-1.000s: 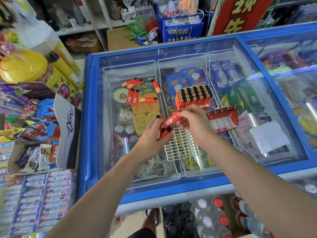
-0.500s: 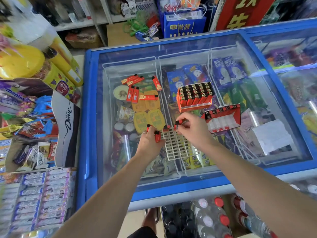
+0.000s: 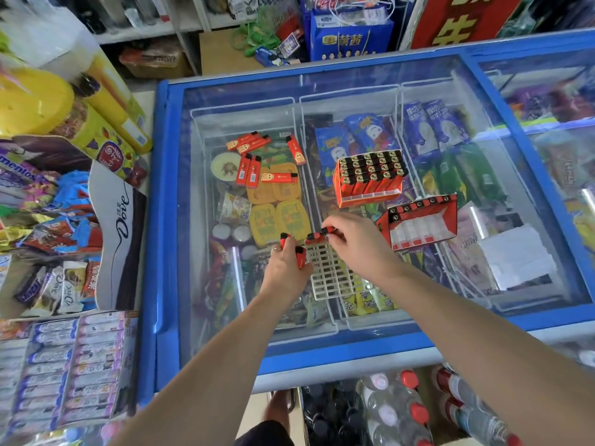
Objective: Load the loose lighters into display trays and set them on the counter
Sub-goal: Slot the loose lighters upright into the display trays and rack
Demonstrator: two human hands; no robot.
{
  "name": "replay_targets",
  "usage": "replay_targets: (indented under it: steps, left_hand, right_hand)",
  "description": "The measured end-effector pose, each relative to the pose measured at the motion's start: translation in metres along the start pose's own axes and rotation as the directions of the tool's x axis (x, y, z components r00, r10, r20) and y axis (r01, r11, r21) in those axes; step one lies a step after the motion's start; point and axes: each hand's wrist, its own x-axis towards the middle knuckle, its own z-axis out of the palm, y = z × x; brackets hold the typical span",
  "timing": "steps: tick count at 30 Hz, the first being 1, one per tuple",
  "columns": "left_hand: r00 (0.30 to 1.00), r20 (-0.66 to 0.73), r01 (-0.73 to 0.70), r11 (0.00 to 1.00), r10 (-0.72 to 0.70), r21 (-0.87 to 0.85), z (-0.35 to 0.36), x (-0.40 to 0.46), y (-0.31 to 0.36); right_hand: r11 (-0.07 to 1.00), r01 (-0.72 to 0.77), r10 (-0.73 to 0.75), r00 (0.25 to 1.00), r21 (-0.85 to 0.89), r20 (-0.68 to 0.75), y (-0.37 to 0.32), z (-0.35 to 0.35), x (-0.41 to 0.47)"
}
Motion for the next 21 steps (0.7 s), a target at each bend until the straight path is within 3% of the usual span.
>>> replay_targets:
  steps: [8,12,18,21]
  left_hand:
    - [1.0,0.015,-0.001,1.0,0.001,-0.007,-0.002,0.001,0.001]
    - [0.999,-0.005,-0.034,0.995,0.034,-0.093,-0.01,-0.002,0.0]
    - [0.986,-0.155,-0.112,0.943,0.066,-0.315,-0.045,-0.01,0.011]
    - [0.977,-0.182,-0.171,0.919,0.111,-0.356,-0.057,-0.014,0.029]
  right_hand:
    - [0.998,0.003,0.001,0.998,-0.07,0.059,0.001,0.001,0.001]
    - [0.996,-0.034,0.04,0.997,-0.086,0.068,0.002,0.002,0.0]
    - [0.987,-0.133,0.139,0.988,0.085,-0.062,-0.001,-0.009,-0.007]
    - [0.979,-0.123,0.13,0.991,0.163,-0.031,-0.011,-0.014,-0.014]
